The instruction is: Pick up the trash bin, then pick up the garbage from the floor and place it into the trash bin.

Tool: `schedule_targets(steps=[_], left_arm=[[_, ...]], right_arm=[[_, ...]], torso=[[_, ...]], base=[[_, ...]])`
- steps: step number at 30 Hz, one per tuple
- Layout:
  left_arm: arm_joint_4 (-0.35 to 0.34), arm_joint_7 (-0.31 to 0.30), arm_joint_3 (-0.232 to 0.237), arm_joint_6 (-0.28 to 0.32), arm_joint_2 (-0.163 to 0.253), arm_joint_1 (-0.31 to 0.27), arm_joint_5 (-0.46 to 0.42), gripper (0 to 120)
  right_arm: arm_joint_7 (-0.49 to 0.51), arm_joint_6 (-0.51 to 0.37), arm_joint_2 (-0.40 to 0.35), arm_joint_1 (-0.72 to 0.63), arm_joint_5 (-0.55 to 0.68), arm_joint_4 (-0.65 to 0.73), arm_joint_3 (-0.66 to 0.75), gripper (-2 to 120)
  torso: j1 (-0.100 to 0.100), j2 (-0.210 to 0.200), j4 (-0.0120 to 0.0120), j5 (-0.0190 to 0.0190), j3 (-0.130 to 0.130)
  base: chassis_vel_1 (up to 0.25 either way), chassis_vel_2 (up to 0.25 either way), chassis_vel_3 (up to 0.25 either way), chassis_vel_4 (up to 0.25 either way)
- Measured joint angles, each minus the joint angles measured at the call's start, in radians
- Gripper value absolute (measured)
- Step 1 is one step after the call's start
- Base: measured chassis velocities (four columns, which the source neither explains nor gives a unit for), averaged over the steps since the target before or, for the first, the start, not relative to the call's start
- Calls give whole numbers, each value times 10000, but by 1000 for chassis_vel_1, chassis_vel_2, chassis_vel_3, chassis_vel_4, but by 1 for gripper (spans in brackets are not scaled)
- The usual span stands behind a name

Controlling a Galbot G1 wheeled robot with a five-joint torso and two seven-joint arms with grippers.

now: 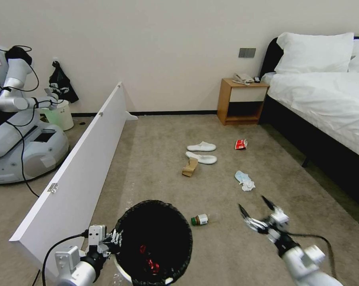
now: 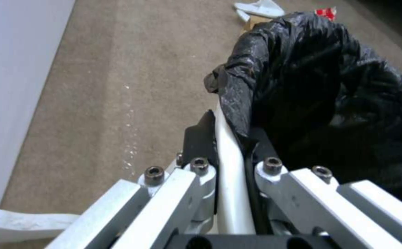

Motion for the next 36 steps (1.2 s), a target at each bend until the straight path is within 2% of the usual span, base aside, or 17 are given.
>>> schedule_targets(steps=[2, 3, 7, 8, 9, 10, 12, 14, 21, 36], left_arm=[[34, -6, -1, 6, 77, -45, -6, 4], [67, -15, 0, 34, 172, -87, -28, 4], [86, -30, -1, 53, 222, -94, -48, 4], [133, -42, -16, 90, 335, -79, -106, 4], [192, -41, -34, 92, 397, -60, -129, 4], [192, -41, -34, 92, 397, -60, -129, 4], [178, -36, -72, 97, 477, -20, -161, 4], [98, -28, -124, 97, 511, 22, -196, 4], [-94, 38, -212, 20, 418, 245, -227, 4], [-218, 108, -30, -98, 94, 464, 37, 4]], right_arm=[[124, -20, 177, -214, -159, -1, 189, 100], [239, -66, 547, -481, -403, -1, 463, 100], [295, -75, 781, -591, -541, -1, 584, 100], [309, -83, 1408, -816, -926, -5, 815, 100], [206, -79, 1888, -912, -1122, -17, 946, 100], [206, -79, 1888, -912, -1122, -17, 946, 100], [-32, -57, 2438, -976, -1265, -122, 964, 100], [-143, -11, 2723, -976, -1361, -220, 959, 100], [-557, 96, 3167, -1027, -1421, -373, 929, 100], [-1145, 391, 3407, -1007, -1390, -645, 965, 100]], torso=[[0, 0, 1, 6, -1], [0, 0, -1, 10, -1], [0, 0, 0, 5, -1], [0, 0, -1, 11, -1], [0, 1, 7, 0, -1], [0, 1, 7, 0, -1], [0, 0, 2, 12, 0], [0, 0, 2, 1, 0], [0, 0, 3, 7, 0], [-1, 0, 2, 7, 0]], base=[[0, 0, 0, 0], [0, 0, 0, 0], [0, 0, 0, 0], [0, 0, 0, 0], [0, 0, 0, 0], [0, 0, 0, 0], [0, 0, 0, 0], [0, 0, 0, 0], [0, 0, 0, 0], [0, 0, 0, 0]])
